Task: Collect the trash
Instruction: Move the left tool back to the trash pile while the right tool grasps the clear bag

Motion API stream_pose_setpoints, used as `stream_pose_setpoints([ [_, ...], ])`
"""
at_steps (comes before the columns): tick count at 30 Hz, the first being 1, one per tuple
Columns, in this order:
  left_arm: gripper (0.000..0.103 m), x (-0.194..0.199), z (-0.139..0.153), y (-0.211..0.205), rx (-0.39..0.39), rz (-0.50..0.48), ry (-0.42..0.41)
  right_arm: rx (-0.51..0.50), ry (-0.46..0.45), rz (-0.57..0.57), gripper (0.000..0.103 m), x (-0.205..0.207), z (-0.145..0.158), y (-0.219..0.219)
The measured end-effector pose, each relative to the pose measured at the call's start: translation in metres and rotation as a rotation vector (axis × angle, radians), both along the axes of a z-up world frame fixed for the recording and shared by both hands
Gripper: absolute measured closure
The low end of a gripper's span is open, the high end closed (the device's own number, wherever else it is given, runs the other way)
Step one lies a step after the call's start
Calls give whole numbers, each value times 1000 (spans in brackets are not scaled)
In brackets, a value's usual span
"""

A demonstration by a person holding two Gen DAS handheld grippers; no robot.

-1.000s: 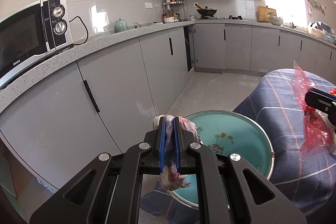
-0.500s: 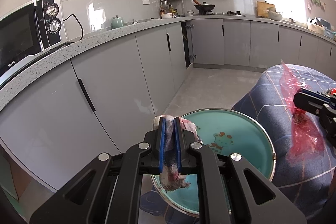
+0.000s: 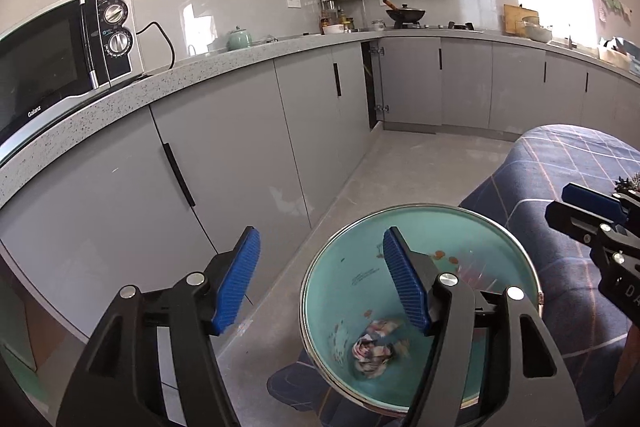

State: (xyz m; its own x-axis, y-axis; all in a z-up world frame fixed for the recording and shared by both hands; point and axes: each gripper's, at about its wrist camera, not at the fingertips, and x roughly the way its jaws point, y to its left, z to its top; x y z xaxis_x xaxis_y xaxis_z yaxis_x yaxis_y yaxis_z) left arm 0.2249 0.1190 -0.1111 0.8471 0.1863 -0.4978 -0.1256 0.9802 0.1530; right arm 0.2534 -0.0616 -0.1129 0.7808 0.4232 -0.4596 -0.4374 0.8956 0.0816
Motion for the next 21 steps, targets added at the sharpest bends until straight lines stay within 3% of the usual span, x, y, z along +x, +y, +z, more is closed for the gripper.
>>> stream_pose_setpoints([
  [8, 31, -8, -5, -12, -15, -23, 4, -2, 7, -91, 60, -21, 10, -30],
  [11, 29, -12, -6, -27, -18, -62, 13, -30, -16, -175, 60, -36, 17, -50],
  [15, 26, -19, -5, -56, -9, -125, 12, -19, -40, -258, 48, -58, 25, -86],
  [21, 25, -27, 2, -107, -10, -234, 4, -58, -71, -368, 43, -101, 28, -140],
])
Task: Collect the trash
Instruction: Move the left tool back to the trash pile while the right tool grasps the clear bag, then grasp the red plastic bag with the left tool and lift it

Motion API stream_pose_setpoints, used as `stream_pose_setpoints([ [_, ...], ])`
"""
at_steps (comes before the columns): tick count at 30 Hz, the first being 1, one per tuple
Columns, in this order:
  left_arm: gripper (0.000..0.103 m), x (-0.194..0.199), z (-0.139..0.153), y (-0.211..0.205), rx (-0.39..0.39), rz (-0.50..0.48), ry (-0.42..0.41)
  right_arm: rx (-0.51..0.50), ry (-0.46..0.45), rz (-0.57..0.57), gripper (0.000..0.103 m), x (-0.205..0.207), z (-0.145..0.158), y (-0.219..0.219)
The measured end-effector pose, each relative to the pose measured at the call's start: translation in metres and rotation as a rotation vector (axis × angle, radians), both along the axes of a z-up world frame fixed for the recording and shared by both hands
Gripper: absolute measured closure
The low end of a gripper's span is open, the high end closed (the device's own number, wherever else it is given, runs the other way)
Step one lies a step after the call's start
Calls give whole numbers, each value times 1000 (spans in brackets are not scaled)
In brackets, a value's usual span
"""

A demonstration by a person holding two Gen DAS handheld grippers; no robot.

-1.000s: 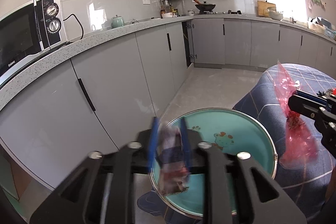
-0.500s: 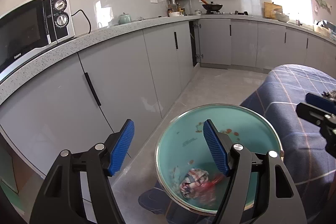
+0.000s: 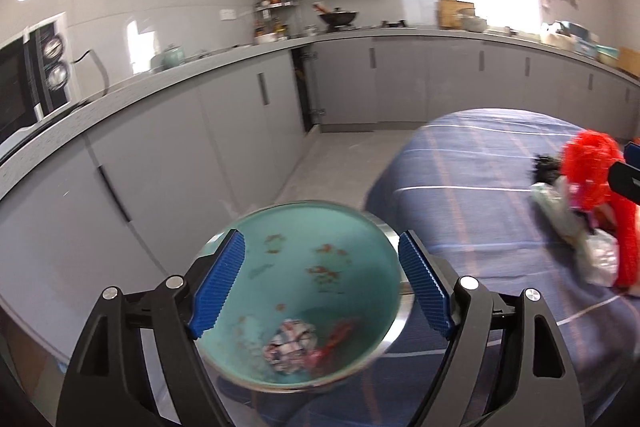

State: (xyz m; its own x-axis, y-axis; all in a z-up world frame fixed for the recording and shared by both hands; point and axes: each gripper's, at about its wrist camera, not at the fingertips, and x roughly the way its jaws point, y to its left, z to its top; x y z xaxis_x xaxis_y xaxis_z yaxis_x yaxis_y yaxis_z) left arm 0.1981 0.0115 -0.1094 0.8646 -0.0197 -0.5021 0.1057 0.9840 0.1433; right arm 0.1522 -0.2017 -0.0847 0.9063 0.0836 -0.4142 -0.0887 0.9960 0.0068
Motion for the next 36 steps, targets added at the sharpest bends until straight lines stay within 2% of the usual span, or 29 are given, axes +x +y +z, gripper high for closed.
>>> stream_pose_setpoints([
  [4, 24, -6, 2, -38, -3, -78, -5, -4, -6, -92, 35, -17, -1, -32],
  [8, 23, -13, 3, -72, -10, -140, -9, 16, 6, -179, 34, -28, -5, -65],
  [13, 22, -19, -2, -108, -12, -202, -4, 38, 29, -214, 24, -38, -13, -85],
  [20, 22, -22, -9, -123, -17, -226, 15, 65, 95, -213, 24, -31, -36, -86],
  [21, 21, -23, -10, -123, -19, -224, 18, 69, 108, -211, 25, -31, -40, -86],
  [23, 21, -19, -10, -120, -24, -221, 26, 70, 129, -205, 41, -29, -45, -85],
  [24, 21, -19, -10, -119, -27, -222, 30, 63, 140, -200, 53, -28, -47, -83],
  [25, 21, -19, -10, -119, -27, -224, 30, 68, 145, -190, 60, -29, -48, -84],
  [28, 21, -18, -7, -120, -31, -233, 25, 67, 133, -176, 72, -35, -44, -83],
  [36, 21, -18, 8, -132, -38, -266, -4, 65, 23, -174, 74, -57, -9, -83],
])
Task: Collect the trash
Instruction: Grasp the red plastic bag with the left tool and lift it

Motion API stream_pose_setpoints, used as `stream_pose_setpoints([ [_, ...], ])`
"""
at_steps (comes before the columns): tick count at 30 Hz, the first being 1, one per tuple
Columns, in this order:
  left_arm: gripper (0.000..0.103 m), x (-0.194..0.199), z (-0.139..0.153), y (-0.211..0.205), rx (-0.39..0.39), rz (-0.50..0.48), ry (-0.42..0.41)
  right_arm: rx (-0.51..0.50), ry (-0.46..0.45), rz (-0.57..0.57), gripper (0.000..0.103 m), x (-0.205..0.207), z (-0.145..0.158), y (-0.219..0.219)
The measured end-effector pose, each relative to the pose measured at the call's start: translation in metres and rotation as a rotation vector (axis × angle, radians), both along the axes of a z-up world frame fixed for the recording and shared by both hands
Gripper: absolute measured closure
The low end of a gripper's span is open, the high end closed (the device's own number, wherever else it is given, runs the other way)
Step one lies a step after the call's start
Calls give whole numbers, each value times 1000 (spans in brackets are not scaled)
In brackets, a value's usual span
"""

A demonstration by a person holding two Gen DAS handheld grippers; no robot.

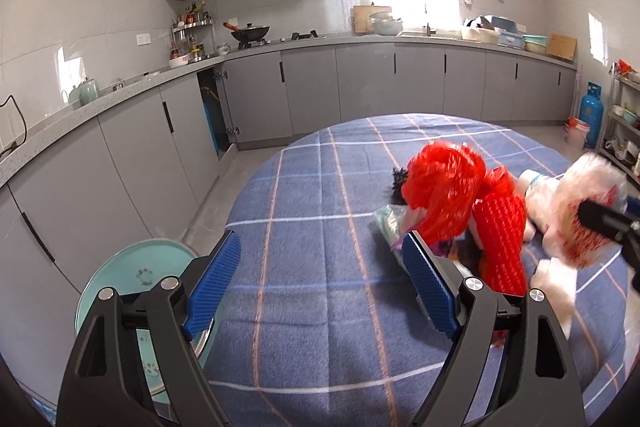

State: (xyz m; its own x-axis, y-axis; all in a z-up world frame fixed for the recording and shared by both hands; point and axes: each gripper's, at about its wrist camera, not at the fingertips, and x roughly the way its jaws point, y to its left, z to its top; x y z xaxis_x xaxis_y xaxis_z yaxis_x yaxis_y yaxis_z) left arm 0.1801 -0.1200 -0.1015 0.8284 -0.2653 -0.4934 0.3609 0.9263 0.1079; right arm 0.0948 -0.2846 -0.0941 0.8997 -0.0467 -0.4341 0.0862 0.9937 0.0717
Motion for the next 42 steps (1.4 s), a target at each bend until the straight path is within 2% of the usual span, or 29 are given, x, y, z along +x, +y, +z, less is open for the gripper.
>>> stream_pose_setpoints([
  [5, 21, 7, 8, -17, 1, -25, -12, -7, -52, -30, 74, 10, 15, -9],
  [11, 21, 18, 14, -42, 0, -56, -13, 21, -86, -90, 74, 32, 16, -33],
  [15, 21, 26, 14, -60, 11, -83, -9, 44, -75, -109, 74, 46, 10, -45],
  [23, 24, 34, 0, -78, 31, -134, 37, 67, -75, -99, 73, 47, 4, -49],
  [24, 28, 34, -2, -79, 31, -148, 47, 70, -73, -96, 73, 46, 3, -49],
  [26, 49, 31, -5, -81, 28, -180, 68, 70, -72, -94, 73, 46, 3, -49],
  [27, 52, 31, -6, -82, 27, -194, 79, 69, -71, -92, 73, 46, 3, -49],
  [28, 61, 29, -7, -83, 24, -212, 88, 68, -70, -90, 73, 46, 3, -49],
  [29, 75, 28, -8, -84, 23, -227, 94, 66, -71, -89, 73, 46, 4, -49],
  [31, 91, 27, -10, -86, 26, -252, 103, 63, -70, -84, 73, 47, 6, -50],
  [32, 95, 26, -10, -86, 27, -261, 100, 62, -71, -83, 73, 47, 7, -48],
  [35, 99, 24, -8, -86, 30, -255, 86, 55, -78, -81, 73, 46, 8, -46],
  [42, 100, 18, 10, -71, 3, -224, 31, 46, -93, -69, 73, 42, 8, -39],
])
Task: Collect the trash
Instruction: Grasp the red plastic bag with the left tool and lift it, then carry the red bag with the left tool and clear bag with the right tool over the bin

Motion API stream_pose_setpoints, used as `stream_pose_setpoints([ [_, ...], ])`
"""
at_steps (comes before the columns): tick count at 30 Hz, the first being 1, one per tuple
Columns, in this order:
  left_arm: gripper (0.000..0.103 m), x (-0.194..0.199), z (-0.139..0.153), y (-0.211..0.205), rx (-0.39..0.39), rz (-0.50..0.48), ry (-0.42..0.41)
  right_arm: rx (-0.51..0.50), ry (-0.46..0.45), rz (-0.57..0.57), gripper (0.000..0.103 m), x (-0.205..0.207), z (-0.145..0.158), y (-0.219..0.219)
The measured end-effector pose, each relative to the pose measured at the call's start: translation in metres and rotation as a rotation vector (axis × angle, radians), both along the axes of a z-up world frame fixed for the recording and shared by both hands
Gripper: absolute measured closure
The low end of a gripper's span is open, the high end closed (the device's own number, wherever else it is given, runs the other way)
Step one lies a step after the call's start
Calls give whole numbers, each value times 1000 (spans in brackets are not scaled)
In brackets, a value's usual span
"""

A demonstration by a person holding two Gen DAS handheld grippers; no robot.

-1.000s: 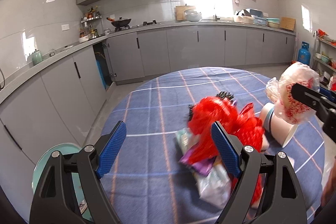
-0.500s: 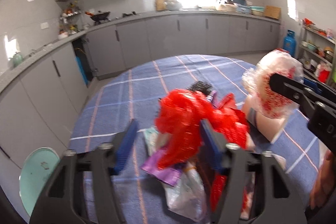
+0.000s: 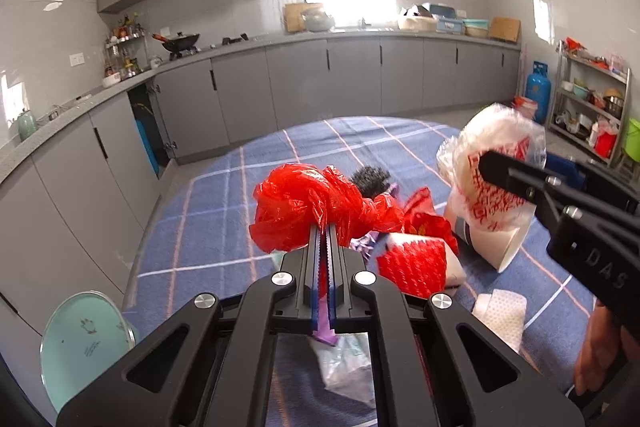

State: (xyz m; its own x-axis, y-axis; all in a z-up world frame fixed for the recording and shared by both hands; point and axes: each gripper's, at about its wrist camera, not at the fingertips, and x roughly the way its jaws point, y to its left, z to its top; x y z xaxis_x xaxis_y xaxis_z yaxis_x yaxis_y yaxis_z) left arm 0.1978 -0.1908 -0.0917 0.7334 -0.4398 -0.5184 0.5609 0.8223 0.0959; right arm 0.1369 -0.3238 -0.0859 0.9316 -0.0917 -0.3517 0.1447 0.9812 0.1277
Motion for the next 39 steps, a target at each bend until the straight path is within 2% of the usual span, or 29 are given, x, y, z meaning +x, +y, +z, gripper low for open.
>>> stream_pose_setpoints([
  [11, 100, -4, 20, 34, -35, 71, -45, -12, -24, 56, 73, 7, 12, 20],
  [39, 100, 0, 30, 127, -39, 275, -72, -42, -47, 262, 73, 38, 20, 99],
])
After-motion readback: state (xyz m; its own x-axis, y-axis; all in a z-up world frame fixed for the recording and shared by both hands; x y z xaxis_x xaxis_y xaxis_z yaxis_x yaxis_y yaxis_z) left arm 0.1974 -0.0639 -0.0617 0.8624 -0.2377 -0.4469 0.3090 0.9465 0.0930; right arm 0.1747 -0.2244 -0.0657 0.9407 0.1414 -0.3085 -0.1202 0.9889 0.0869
